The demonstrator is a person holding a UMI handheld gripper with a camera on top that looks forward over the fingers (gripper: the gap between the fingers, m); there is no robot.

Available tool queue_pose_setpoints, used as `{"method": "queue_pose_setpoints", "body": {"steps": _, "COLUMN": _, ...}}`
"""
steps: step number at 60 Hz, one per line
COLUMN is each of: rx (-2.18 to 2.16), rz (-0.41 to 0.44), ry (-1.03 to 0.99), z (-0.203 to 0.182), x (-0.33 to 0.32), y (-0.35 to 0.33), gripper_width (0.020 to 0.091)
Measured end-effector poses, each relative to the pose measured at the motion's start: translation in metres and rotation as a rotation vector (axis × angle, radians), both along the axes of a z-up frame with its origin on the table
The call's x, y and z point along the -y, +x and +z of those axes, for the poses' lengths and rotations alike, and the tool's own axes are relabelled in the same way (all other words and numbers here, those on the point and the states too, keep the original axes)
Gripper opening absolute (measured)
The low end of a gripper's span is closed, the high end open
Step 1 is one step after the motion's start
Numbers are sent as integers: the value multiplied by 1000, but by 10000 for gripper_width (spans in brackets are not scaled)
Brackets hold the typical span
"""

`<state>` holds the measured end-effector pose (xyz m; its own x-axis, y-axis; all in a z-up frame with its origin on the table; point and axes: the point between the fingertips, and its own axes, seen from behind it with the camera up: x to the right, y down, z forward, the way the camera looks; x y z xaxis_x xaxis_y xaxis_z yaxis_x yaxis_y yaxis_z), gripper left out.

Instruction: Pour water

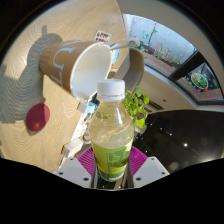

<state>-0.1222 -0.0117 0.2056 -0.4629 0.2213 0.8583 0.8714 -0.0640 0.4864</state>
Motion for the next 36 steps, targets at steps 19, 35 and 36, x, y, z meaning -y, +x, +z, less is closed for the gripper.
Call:
{"method": "queue_pose_setpoints", "body": {"steps": 19, "rx": -425, "rz": -83, "ry": -14, "z": 28, "x": 9, "y": 11, "gripper_width": 408}}
{"method": "queue_pose_setpoints", "body": {"steps": 35, "rx": -1341, "rz": -259, "ry": -74, "z": 49, "x": 25, "y": 26, "gripper_width": 418}}
{"method": "queue_pose_setpoints", "body": {"steps": 36, "rx": -1395, "rz": -270, "ry": -81, "z": 47, "x": 26, "y": 27, "gripper_width": 418}}
